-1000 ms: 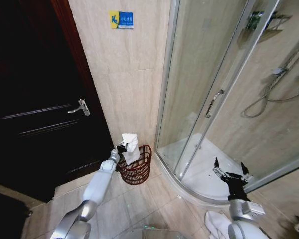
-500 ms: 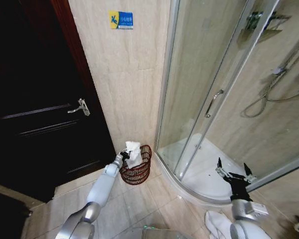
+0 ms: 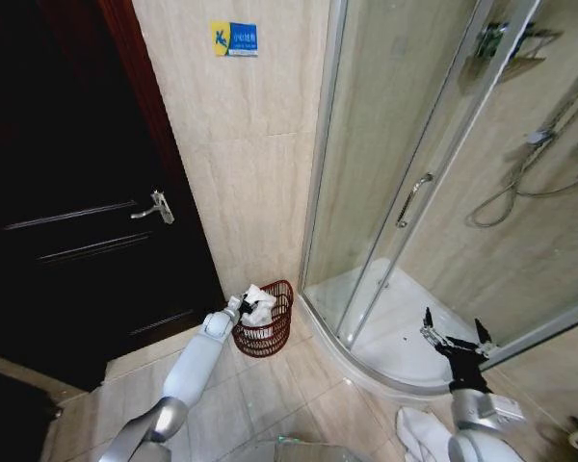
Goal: Discard the used towel into the hamper.
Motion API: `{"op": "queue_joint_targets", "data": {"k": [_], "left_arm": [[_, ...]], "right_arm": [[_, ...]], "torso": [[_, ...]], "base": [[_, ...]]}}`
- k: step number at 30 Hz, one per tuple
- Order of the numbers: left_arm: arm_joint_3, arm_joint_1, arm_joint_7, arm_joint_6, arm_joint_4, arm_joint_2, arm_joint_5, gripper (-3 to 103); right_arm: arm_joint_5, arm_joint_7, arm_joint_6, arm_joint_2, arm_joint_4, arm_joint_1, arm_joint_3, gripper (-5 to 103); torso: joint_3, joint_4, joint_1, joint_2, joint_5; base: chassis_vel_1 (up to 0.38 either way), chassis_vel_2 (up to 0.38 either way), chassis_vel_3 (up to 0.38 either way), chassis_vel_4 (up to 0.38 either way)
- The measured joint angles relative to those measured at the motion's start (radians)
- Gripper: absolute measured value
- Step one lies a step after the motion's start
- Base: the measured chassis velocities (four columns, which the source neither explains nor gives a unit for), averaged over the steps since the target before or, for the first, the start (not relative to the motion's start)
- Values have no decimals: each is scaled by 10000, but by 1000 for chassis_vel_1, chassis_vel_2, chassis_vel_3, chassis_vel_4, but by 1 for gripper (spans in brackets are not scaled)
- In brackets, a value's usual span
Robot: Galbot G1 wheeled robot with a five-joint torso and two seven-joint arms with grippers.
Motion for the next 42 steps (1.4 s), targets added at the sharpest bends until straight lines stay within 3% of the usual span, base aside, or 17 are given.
{"op": "queue_joint_targets", "data": {"k": [4, 6, 10, 17, 21, 25, 26, 29, 32, 40, 42], "left_arm": [[39, 0, 0, -51, -32, 14, -44, 85], [44, 3, 0, -66, -46, 25, -55, 85], [42, 35, 8, -114, -112, 53, -99, 100], [-52, 416, 6, -407, -613, 174, -668, 100], [-277, 1128, -135, -553, -1619, 321, -1122, 100], [-852, 2510, -1191, -1365, -3077, 335, -2065, 100], [-852, 2510, -1191, -1365, -3077, 335, -2065, 100], [-1612, 3557, -2109, -2596, -3921, 26, -2278, 100], [-1998, 4323, -2574, -2961, -4814, -93, -2542, 100], [-2854, 5856, -2822, -3120, -6832, -34, -3070, 100], [-3393, 6393, -2750, -3100, -7850, 50, -3414, 100]], "right_arm": [[-14, -4, 0, 14, 55, -16, -32, 100], [-17, -6, -1, 20, 76, -17, -33, 100], [-35, -9, -11, 58, 131, -30, -48, 100], [-68, -17, -19, 129, 225, -87, -86, 100], [-83, -23, -22, 160, 277, -112, -114, 100], [-173, -49, 13, 276, 277, -102, -262, 100], [-173, -49, 13, 276, 277, -102, -262, 100], [-280, -151, 136, 425, 228, -99, -356, 100], [-302, -250, 180, 472, 219, -104, -320, 100], [-40, -393, 52, 445, 555, -259, 6, 100], [48, -447, -34, 389, 769, -353, 158, 100]], "torso": [[0, 0, 0, 0, -1], [0, 0, 0, 0, 0], [0, 0, 0, 0, -1], [0, 0, 0, 0, -3], [0, 0, 0, 0, -3], [0, 2, 0, 1, -5], [0, 2, 0, 1, -5], [0, 2, 0, 0, -5], [-1, 1, 0, 1, -1], [0, 1, 0, 1, -3], [-1, 0, -1, 1, -2]], "base": [[0, 0, 0, 0], [0, 0, 0, 0], [0, 0, 0, 0], [0, 0, 0, 0], [0, 0, 0, 0], [0, 0, 0, 0], [0, 0, 0, 0], [0, 0, 0, 0], [0, 0, 0, 0], [0, 0, 0, 0], [0, 0, 0, 0]]}}
